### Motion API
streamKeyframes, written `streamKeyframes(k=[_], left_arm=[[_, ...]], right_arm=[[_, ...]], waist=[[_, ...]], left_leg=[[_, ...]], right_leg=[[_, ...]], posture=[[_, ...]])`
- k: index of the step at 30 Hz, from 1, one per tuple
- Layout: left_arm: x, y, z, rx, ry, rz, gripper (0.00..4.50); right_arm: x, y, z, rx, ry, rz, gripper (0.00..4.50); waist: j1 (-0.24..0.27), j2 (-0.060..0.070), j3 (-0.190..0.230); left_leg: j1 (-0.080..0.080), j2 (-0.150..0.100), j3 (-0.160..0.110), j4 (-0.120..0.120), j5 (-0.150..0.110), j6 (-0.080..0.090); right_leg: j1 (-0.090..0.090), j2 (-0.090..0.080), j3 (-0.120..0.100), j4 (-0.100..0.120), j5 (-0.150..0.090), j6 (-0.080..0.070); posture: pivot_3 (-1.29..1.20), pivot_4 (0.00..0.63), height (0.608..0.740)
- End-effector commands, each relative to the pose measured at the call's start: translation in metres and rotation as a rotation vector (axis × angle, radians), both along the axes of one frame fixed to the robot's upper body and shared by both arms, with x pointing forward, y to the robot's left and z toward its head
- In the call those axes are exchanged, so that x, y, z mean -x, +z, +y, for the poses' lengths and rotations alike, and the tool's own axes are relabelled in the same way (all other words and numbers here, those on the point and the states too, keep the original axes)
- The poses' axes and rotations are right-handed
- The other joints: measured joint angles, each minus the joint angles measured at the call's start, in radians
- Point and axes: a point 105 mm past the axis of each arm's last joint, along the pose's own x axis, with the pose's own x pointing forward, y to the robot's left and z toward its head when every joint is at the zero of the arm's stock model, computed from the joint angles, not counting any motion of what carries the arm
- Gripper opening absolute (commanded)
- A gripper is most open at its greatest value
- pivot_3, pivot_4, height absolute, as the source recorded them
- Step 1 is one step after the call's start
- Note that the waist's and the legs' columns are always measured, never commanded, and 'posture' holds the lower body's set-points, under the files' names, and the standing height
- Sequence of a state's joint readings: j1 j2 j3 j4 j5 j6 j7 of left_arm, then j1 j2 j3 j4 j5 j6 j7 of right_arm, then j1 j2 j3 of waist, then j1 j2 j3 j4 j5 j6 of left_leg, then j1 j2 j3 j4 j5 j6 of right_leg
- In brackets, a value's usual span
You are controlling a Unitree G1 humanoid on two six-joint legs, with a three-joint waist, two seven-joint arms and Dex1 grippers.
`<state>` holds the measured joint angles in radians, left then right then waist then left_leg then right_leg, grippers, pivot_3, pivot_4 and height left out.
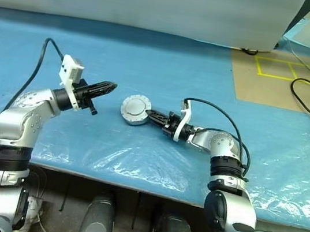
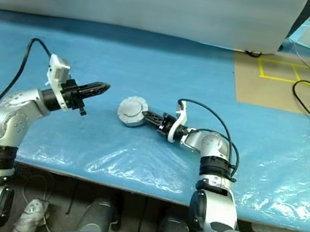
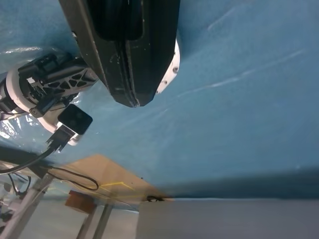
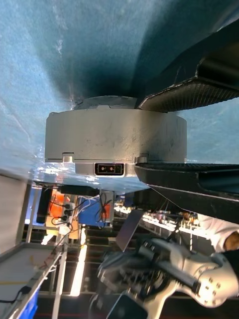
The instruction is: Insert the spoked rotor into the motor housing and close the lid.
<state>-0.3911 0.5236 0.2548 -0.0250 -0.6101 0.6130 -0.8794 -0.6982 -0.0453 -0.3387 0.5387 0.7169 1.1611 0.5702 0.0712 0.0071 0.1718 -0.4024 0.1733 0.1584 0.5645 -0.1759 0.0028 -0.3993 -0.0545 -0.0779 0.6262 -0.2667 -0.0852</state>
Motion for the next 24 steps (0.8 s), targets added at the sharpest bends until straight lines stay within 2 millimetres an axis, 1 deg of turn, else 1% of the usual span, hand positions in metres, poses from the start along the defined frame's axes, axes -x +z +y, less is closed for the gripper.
streamKeyframes(k=[1,3,6,8,11,14,17,18,20,22,24], left_arm=[[0.002,0.007,0.015,0.127,0.075,0.021,0.0],[0.004,-0.005,0.02,0.149,0.097,0.075,0.0],[0.01,-0.02,0.02,0.177,0.103,0.126,0.61],[0.011,-0.024,0.02,0.232,0.107,0.148,1.25],[0.009,-0.026,0.024,0.308,0.143,0.168,2.31],[0.009,-0.026,0.024,0.343,0.151,0.176,3.32],[0.011,-0.019,0.021,0.391,0.122,0.154,4.31],[0.012,-0.015,0.017,0.43,0.098,0.157,4.44],[0.015,-0.009,0.012,0.478,0.06,0.16,4.44],[0.018,-0.011,0.005,0.499,0.014,0.2,4.44],[0.018,-0.02,-0.001,0.51,0.005,0.247,4.44]], right_arm=[[-0.001,0.026,0.005,-0.12,0.02,-0.032,1.08],[-0.003,0.04,0.005,-0.159,0.023,-0.052,1.08],[-0.005,0.062,0.006,-0.229,0.034,-0.077,1.08],[-0.004,0.073,0.007,-0.252,0.045,-0.091,1.08],[-0.004,0.086,0.009,-0.282,0.054,-0.108,1.08],[-0.005,0.093,0.008,-0.292,0.053,-0.114,1.08],[-0.005,0.096,0.007,-0.293,0.053,-0.117,1.08],[-0.006,0.097,0.007,-0.292,0.052,-0.117,1.08],[-0.006,0.097,0.006,-0.29,0.051,-0.117,1.08],[-0.006,0.097,0.006,-0.287,0.052,-0.116,1.08],[-0.005,0.1,0.007,-0.295,0.057,-0.12,1.08]], waist=[[0.001,0.0,0.0],[0.002,0.0,0.0],[0.0,0.0,0.0],[0.002,0.0,0.0],[0.005,0.0,0.0],[0.006,0.0,0.0],[0.009,0.0,0.0],[0.01,0.0,0.0],[0.013,0.0,0.0],[0.015,0.0,0.0],[0.014,0.0,0.0]], left_leg=[[-0.001,0.0,0.0,0.0,0.0,0.0],[-0.002,0.0,-0.001,0.001,0.0,0.0],[-0.003,0.0,-0.001,0.0,0.0,0.0],[-0.003,0.0,-0.001,0.0,0.0,0.0],[-0.003,0.0,-0.001,0.0,0.0,0.0],[-0.003,0.0,-0.001,0.0,0.0,0.0],[-0.003,0.0,-0.001,0.0,0.0,0.0],[-0.003,0.0,-0.001,0.0,0.0,0.0],[-0.003,0.0,-0.001,0.0,0.0,0.0],[-0.003,0.0,-0.001,0.0,0.0,0.0],[-0.003,0.0,-0.001,0.0,0.0,-0.001]], right_leg=[[-0.001,0.0,0.0,0.0,0.0,0.0],[-0.002,0.0,-0.001,0.001,0.0,0.0],[-0.002,0.0,-0.001,0.0,0.0,0.0],[-0.002,0.0,-0.001,0.0,0.0,0.0],[-0.002,0.0,-0.001,0.001,0.0,0.0],[-0.002,0.0,-0.001,0.0,0.0,0.0],[-0.002,0.0,-0.001,0.0,0.0,0.001],[-0.002,0.0,-0.001,0.0,0.0,0.001],[-0.002,0.0,-0.001,0.0,0.0,0.001],[-0.002,0.0,-0.001,0.0,0.001,0.001],[-0.002,0.0,-0.001,0.0,0.001,0.001]], posture=[[0.0,0.15,0.74],[0.0,0.15,0.74],[0.0,0.15,0.74],[0.0,0.15,0.74],[0.0,0.15,0.74],[0.0,0.15,0.74],[0.0,0.15,0.74],[0.0,0.15,0.74],[0.0,0.15,0.74],[0.0,0.15,0.74],[0.0,0.15,0.74]])
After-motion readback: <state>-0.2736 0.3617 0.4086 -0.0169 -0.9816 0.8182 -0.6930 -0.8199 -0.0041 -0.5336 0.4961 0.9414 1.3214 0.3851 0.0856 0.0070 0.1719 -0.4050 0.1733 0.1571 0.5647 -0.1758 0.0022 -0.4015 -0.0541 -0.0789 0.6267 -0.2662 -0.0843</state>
